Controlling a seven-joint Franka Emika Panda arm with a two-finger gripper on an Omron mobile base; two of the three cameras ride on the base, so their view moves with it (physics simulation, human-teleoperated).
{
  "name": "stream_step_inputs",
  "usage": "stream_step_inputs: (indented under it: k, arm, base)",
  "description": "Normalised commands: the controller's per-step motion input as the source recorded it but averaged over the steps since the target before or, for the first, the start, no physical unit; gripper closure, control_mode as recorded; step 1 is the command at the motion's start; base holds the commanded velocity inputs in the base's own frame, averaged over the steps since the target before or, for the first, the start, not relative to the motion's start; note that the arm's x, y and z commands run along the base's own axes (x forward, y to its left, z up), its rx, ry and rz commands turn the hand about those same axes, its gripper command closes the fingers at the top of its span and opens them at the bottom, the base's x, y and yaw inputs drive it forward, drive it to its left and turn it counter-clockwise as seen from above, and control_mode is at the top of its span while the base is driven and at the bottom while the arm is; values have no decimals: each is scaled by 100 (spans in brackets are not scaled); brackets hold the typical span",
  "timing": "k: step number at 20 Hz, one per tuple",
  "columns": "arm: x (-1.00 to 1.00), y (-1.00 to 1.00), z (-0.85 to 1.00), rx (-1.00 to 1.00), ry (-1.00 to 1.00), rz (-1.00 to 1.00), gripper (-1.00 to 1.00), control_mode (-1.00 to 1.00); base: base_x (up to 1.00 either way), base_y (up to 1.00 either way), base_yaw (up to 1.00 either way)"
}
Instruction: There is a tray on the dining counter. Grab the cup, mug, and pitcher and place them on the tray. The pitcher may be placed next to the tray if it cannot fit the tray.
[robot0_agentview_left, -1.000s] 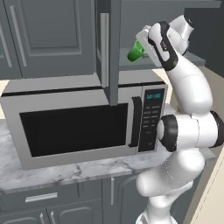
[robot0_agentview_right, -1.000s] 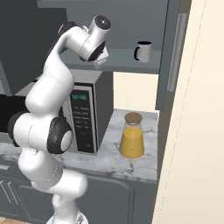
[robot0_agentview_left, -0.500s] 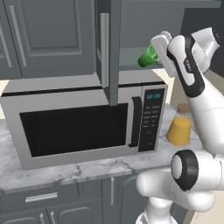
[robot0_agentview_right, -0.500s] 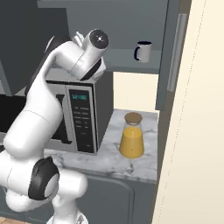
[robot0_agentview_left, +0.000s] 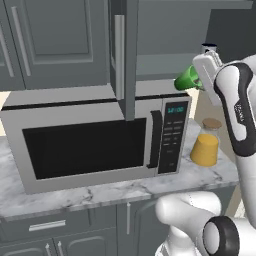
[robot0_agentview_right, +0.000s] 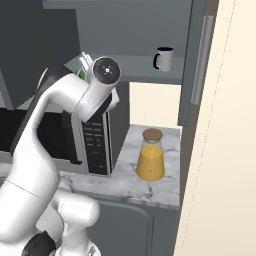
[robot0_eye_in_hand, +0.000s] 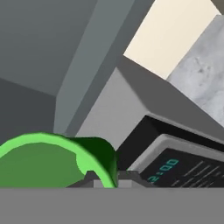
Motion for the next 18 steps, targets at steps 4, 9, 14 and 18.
stream_step_inputs:
  k: [4,9,14,18]
  arm:
    - [-57,-14,0,0,18,0,100,-100]
    - [-24,0,0,0,30,0,100,-100]
    - [-1,0,0,0,34,0,100,-100]
    - [0,8,0,0,23,0,100,-100]
  base:
    - [0,0,0]
    - [0,0,0]
    - [0,0,0]
    - [0,0,0]
